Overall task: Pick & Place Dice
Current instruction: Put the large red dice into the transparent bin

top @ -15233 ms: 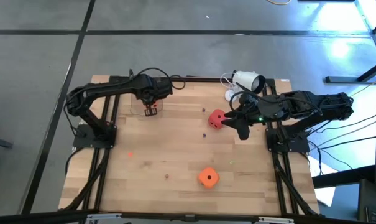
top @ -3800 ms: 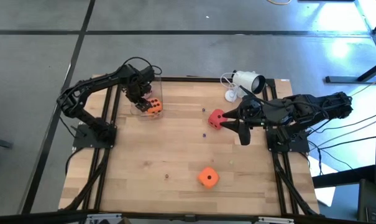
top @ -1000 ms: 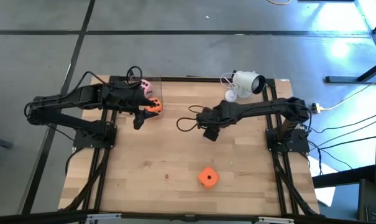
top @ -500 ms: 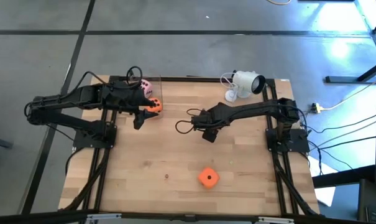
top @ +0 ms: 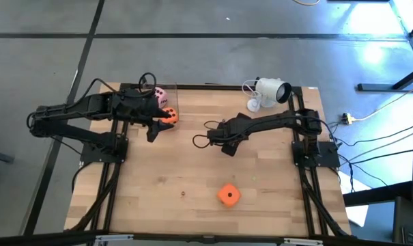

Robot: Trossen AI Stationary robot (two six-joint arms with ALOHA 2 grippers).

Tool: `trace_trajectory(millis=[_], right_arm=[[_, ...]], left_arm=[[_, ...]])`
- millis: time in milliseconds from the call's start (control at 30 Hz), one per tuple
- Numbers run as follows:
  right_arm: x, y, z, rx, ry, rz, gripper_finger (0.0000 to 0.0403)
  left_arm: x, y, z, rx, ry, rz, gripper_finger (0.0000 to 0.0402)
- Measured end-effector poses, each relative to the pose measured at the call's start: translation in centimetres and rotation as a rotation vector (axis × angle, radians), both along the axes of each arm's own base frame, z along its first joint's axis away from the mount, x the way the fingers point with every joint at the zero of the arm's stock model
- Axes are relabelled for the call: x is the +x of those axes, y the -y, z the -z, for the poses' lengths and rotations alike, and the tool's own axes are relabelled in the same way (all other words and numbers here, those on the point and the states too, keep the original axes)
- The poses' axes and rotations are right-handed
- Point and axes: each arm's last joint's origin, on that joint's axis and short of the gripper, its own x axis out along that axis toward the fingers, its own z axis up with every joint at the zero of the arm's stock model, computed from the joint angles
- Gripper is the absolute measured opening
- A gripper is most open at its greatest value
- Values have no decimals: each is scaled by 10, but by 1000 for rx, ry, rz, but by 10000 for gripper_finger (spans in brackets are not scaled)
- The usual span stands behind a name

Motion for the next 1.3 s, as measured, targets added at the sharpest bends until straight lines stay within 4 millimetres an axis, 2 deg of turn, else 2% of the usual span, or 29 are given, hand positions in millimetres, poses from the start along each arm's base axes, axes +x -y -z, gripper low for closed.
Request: trace_trajectory(millis=[100, 267, 300, 500, 767, 1033, 1300], right_arm=[[0, 1, 0, -17, -4, 0, 168], [0, 1, 1, -16, -9, -13, 35], [0, 1, 1, -14, -12, -24, 22], [0, 4, 0, 4, 1, 4, 10], [1, 0, 0, 26, -7, -50, 10], [20, -3, -14, 70, 94, -109, 0], [20, -2, -16, 123, 101, -80, 3]], left_arm=[[0, 0, 0, -4, 1, -3, 225], [0, 0, 0, -8, 1, -5, 225], [0, 0, 0, -7, 1, -4, 225], [0, 0, 0, -8, 2, -5, 225], [0, 0, 0, -8, 2, -5, 225], [0, 0, 0, -7, 2, -5, 225], [0, 0, 0, -8, 2, -6, 225]])
